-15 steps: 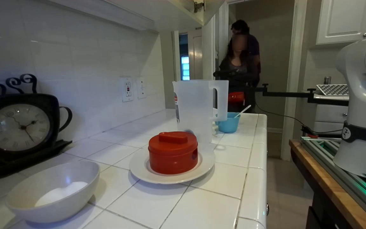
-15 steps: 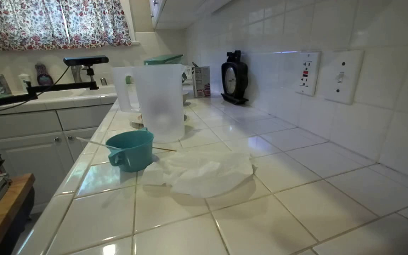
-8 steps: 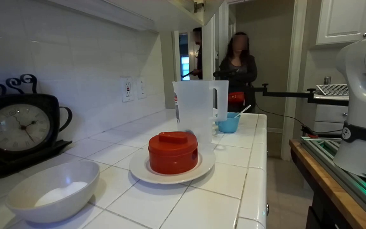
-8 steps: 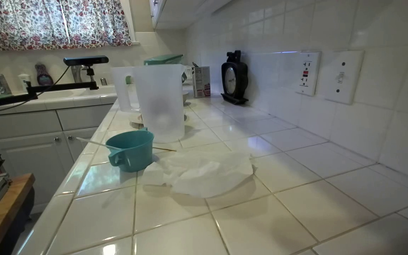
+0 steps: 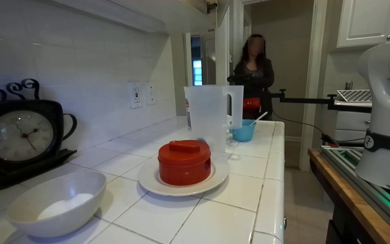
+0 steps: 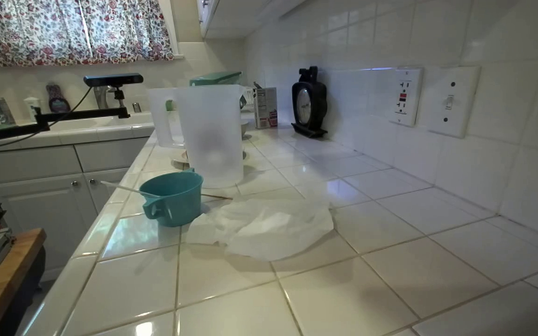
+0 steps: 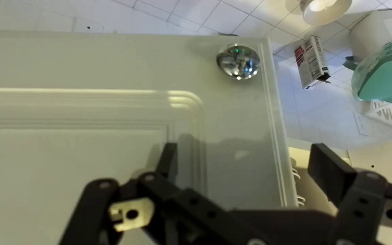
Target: Close the cupboard door
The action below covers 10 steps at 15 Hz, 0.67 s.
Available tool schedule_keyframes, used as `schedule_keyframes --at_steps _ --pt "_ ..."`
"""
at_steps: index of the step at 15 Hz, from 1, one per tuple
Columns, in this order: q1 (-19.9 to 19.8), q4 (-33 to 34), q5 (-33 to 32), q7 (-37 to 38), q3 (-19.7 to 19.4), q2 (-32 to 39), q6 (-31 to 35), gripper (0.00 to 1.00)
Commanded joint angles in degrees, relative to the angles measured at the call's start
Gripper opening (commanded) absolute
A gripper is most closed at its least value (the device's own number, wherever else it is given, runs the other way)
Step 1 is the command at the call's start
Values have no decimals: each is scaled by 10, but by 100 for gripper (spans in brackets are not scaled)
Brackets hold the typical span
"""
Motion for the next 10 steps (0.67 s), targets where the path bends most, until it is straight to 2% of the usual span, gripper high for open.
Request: schedule_keyframes --at_steps 1,10 --pt "-2 41 23 -30 -3 34 -3 100" --pt "-4 78 37 -46 1 84 -4 100"
